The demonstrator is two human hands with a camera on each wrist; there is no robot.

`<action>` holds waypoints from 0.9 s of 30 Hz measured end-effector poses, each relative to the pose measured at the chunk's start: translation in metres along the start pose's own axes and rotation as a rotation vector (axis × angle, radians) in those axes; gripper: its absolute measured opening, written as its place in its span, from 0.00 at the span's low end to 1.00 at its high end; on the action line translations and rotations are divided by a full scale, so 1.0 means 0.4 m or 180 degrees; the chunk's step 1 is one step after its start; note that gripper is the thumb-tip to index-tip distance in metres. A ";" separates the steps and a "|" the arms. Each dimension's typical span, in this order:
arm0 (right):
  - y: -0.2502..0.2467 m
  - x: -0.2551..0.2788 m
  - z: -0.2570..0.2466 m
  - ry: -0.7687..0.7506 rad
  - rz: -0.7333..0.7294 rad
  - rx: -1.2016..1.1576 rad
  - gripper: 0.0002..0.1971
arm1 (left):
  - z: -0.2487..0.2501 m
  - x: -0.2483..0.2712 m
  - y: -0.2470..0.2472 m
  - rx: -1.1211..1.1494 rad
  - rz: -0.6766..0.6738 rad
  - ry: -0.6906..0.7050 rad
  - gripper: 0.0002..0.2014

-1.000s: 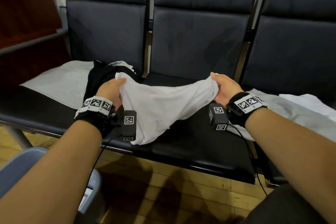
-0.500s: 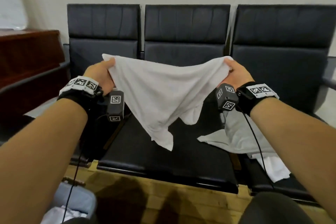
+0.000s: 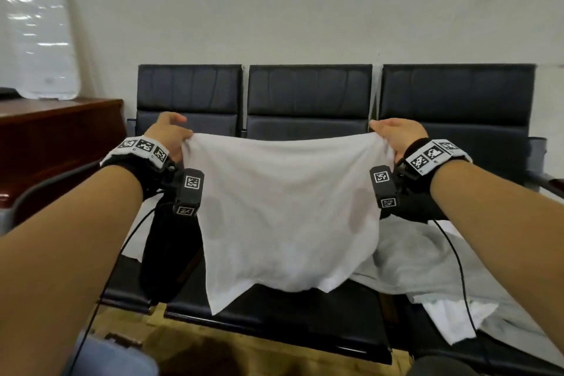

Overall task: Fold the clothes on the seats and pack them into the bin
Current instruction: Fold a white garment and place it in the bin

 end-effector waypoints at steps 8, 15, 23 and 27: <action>0.047 0.148 -0.040 -0.0041 -0.0795 0.0371 0.11 | 0.031 0.088 0.043 -0.2076 -0.0771 0.0596 0.19; 0.029 0.080 -0.022 -0.0618 -0.0472 0.1568 0.07 | 0.047 0.050 0.031 -0.2824 -0.0364 0.1016 0.11; 0.086 -0.030 0.050 -0.0713 -0.0382 0.2428 0.08 | -0.042 -0.048 0.086 -0.2883 -0.0380 0.0807 0.13; 0.150 -0.117 0.112 -0.0291 -0.0305 0.2276 0.09 | -0.121 -0.120 0.151 -0.2520 -0.0405 0.0296 0.11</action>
Point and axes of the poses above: each hand's wrist, its own x-axis away from the middle knuckle, its own y-axis out of the palm, z = x × y, the point moved 10 cm from there along -x, towards the middle knuckle, and after that the axes turned 9 degrees about z, right-handed, at the moved point
